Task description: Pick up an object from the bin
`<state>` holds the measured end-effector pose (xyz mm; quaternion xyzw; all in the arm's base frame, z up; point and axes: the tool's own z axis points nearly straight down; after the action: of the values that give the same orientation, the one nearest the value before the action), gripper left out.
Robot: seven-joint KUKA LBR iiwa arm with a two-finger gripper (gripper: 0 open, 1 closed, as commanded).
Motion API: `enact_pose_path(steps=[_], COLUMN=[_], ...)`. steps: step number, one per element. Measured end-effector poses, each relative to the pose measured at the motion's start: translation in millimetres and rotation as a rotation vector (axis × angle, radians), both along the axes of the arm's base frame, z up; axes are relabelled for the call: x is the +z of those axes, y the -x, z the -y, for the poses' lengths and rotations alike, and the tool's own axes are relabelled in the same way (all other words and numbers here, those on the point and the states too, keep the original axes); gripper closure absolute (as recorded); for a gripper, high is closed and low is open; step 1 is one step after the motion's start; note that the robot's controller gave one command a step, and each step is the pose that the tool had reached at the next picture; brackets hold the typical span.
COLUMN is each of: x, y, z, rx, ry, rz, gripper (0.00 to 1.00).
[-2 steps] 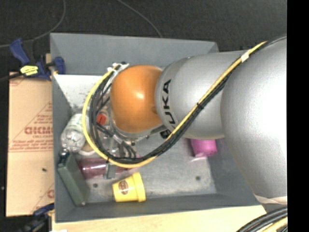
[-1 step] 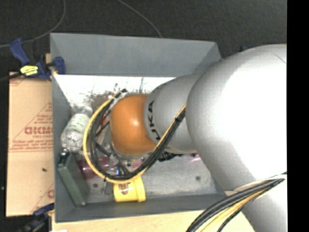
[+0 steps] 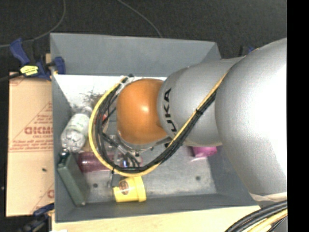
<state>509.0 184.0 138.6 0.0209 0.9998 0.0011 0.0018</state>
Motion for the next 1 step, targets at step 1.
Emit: enact_pose_path(steps=[1], x=[-69.5], y=[-3.9], z=[-0.6], rx=[-0.062], ry=[0.001], rz=[-0.010], gripper=[0.00])
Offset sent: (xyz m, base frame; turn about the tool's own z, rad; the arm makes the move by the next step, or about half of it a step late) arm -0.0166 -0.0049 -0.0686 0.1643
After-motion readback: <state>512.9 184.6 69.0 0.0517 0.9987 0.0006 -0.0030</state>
